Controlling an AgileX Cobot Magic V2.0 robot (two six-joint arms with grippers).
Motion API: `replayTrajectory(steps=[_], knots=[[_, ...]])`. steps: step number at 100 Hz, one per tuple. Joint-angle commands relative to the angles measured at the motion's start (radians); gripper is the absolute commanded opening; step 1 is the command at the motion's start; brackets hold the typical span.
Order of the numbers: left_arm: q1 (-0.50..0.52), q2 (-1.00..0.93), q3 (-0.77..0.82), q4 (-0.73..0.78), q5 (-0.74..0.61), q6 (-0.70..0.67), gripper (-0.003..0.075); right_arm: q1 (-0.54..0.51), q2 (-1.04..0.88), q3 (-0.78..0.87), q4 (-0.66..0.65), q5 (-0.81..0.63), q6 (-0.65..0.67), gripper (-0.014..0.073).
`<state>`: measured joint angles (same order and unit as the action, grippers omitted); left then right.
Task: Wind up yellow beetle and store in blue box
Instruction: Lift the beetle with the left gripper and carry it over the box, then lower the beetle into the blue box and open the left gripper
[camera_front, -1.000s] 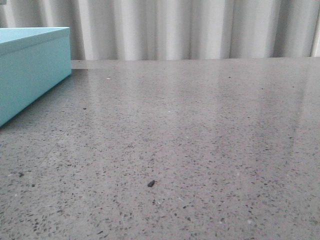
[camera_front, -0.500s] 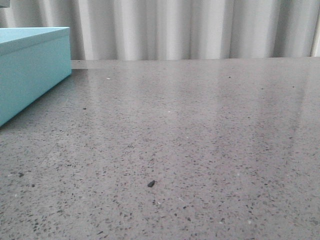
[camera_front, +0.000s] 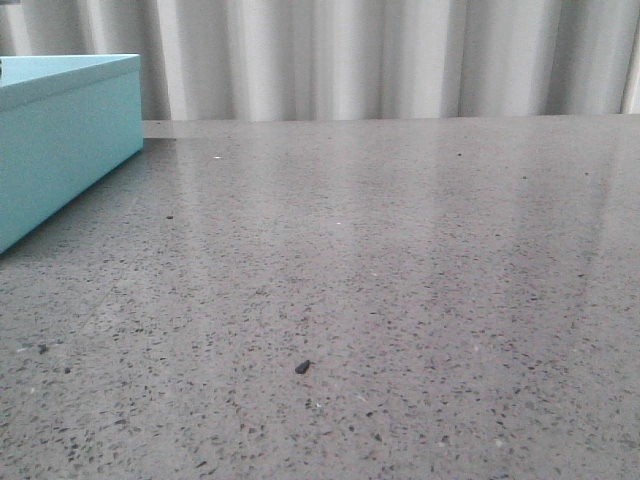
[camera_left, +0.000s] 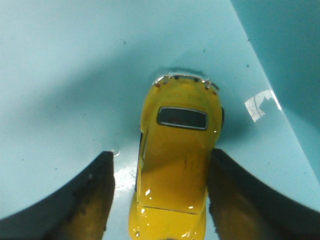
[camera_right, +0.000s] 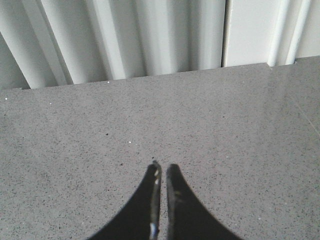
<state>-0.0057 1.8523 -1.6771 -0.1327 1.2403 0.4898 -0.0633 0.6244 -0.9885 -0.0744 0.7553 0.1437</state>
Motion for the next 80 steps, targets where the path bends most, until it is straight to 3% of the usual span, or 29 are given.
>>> replayTrajectory(steps=[1, 13, 49, 80], knots=[[0.002, -0.084, -0.053, -0.022, 0.007, -0.009, 0.0229, 0.002, -0.003, -0.012, -0.046, -0.081, -0.005, -0.0041], [0.020, -0.140, -0.055, -0.047, -0.036, -0.009, -0.0023, 0.002, -0.033, 0.028, -0.064, -0.114, -0.005, -0.0041], [0.110, -0.314, -0.051, -0.297, -0.074, 0.071, -0.0021, 0.002, -0.174, 0.268, -0.116, -0.312, -0.005, -0.0041], [0.110, -0.503, 0.030, -0.319, -0.159, 0.081, -0.0021, 0.002, -0.314, 0.461, -0.146, -0.473, -0.005, -0.0041]])
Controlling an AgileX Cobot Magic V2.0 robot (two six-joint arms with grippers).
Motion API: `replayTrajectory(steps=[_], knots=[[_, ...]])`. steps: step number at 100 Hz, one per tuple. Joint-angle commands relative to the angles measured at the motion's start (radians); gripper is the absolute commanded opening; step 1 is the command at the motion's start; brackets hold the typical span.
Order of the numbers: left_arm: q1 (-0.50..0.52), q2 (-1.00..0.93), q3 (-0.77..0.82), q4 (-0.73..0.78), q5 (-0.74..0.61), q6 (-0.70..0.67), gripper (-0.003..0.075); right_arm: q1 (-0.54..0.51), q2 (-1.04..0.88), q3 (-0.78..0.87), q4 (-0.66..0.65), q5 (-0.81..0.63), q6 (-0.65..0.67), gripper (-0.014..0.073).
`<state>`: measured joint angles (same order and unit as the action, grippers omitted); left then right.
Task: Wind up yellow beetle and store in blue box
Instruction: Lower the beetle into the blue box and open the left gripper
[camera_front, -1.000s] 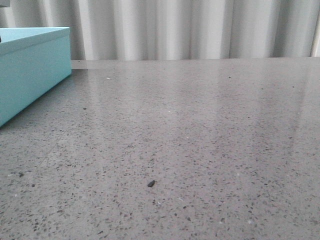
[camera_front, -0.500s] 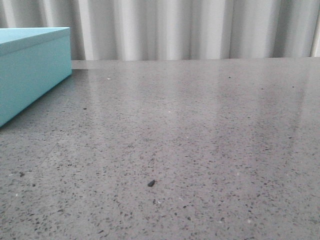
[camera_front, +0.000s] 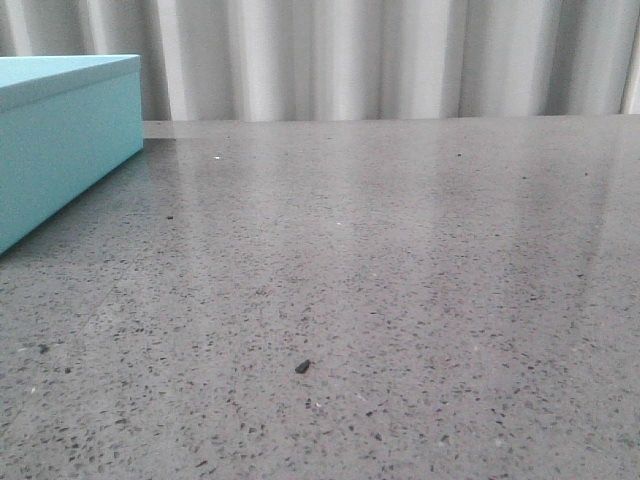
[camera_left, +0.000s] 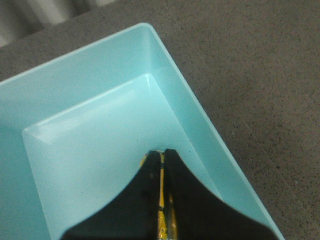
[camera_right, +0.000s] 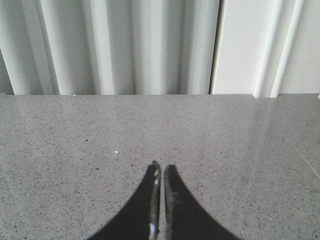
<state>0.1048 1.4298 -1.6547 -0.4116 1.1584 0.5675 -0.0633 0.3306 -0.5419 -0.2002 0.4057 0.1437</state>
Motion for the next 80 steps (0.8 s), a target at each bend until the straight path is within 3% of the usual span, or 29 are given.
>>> replayTrajectory(steps=[1, 80], knots=[[-0.001, -0.085, 0.012, -0.040, -0.080, 0.003, -0.0021, 0.002, -0.022, 0.017, -0.020, -0.125, -0.005, -0.0041], [-0.018, -0.690, 0.756, -0.202, -0.573, 0.206, -0.0021, 0.002, -0.085, 0.288, -0.015, -0.394, -0.005, -0.0041]])
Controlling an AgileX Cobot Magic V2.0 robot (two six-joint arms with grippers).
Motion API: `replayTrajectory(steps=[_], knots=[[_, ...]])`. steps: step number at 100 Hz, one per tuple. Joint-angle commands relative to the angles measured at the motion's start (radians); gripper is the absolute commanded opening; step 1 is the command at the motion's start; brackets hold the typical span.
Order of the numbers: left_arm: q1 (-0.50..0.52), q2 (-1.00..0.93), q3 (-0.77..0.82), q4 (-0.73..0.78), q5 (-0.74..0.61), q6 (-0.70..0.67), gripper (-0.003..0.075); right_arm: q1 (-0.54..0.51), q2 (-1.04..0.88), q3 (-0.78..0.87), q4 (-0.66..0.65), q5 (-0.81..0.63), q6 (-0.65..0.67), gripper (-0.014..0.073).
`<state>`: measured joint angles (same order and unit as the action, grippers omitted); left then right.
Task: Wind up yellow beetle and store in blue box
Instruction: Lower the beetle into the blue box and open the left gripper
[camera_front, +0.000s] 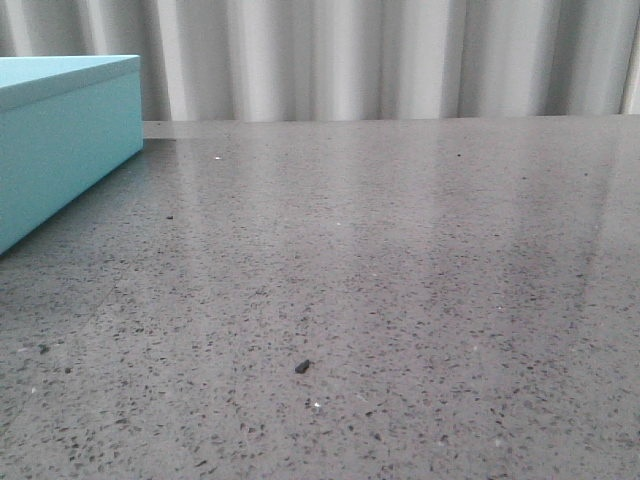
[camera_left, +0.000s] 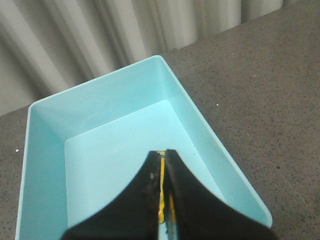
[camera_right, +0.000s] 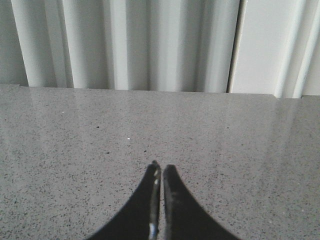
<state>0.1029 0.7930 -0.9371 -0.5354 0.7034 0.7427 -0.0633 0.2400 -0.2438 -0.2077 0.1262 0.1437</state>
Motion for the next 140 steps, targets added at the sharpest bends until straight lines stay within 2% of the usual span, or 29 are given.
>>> replayTrajectory(steps=[1, 20, 58, 96, 106, 118, 140], knots=[[-0.017, -0.062, 0.044, -0.082, -0.121, 0.033, -0.0021, 0.002, 0.005, -0.010, -0.006, -0.119, -0.005, -0.0041], [-0.088, -0.166, 0.167, -0.142, -0.172, 0.133, -0.0021, 0.002, 0.005, -0.008, 0.001, -0.126, -0.005, -0.0041], [-0.254, -0.352, 0.340, -0.205, -0.284, 0.141, -0.0021, 0.002, 0.005, -0.008, -0.009, -0.119, -0.005, -0.0041], [-0.261, -0.620, 0.502, -0.330, -0.363, 0.141, -0.0021, 0.002, 0.005, -0.008, -0.009, -0.126, -0.005, -0.0041], [-0.261, -0.683, 0.541, -0.335, -0.365, 0.141, -0.0021, 0.002, 0.005, -0.008, -0.009, -0.085, -0.005, -0.0041], [-0.261, -0.717, 0.568, -0.337, -0.362, 0.141, -0.0021, 0.002, 0.005, -0.008, -0.009, -0.035, -0.005, -0.0041], [-0.261, -0.719, 0.580, -0.337, -0.357, 0.141, -0.0021, 0.002, 0.005, -0.008, -0.009, -0.031, -0.005, -0.0041]])
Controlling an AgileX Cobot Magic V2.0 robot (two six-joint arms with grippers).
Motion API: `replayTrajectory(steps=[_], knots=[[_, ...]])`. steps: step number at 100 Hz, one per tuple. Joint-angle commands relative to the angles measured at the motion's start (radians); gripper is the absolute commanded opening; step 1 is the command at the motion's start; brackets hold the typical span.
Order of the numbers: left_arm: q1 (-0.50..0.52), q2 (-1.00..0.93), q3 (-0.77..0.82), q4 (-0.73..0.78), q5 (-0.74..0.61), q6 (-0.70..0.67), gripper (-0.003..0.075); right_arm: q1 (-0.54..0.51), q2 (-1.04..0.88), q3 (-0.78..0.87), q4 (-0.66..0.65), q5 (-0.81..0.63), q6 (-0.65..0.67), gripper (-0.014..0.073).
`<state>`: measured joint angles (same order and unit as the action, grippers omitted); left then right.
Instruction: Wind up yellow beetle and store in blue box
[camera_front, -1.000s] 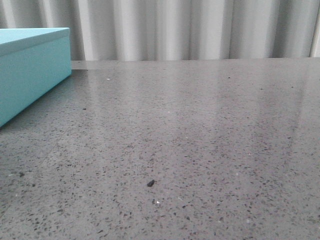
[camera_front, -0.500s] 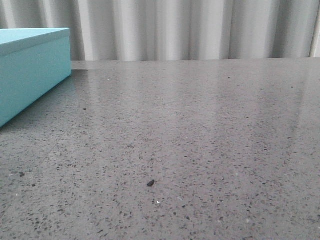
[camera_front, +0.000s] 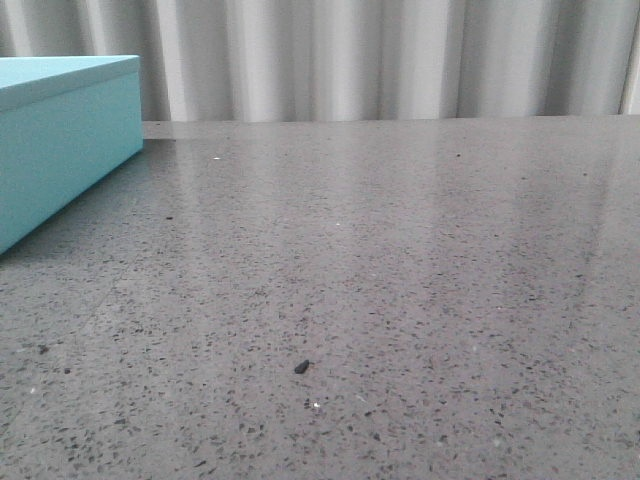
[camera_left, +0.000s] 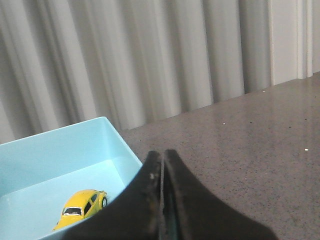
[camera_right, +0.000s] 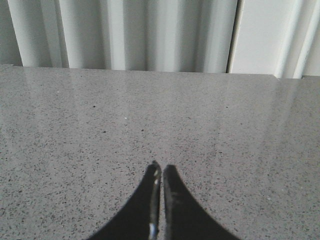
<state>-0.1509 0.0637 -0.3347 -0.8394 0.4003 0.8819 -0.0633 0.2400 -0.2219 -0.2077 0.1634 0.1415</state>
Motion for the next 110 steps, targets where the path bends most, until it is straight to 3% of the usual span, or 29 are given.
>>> replayTrajectory(steps=[1, 65, 82, 88, 100, 110], knots=[[-0.007, 0.010, -0.022, -0.033, -0.054, 0.002, -0.0021, 0.002, 0.005, -0.030, -0.009, -0.068, -0.003, -0.0041], [-0.007, 0.010, -0.022, -0.033, -0.054, 0.002, -0.0021, 0.002, 0.005, -0.030, -0.009, -0.068, -0.003, -0.0041], [0.020, 0.010, -0.022, 0.032, -0.126, -0.009, -0.0021, 0.002, 0.005, -0.030, -0.009, -0.068, -0.003, -0.0041], [0.041, 0.010, -0.020, 0.125, -0.149, -0.087, -0.0021, 0.002, 0.005, -0.030, -0.009, -0.068, -0.003, -0.0041], [0.091, 0.008, -0.004, 0.318, -0.144, -0.419, -0.0021, 0.002, 0.005, -0.030, -0.009, -0.068, -0.003, -0.0041], [0.126, -0.005, 0.036, 0.421, -0.139, -0.575, -0.0021, 0.002, 0.005, -0.030, -0.009, -0.068, -0.003, -0.0041]])
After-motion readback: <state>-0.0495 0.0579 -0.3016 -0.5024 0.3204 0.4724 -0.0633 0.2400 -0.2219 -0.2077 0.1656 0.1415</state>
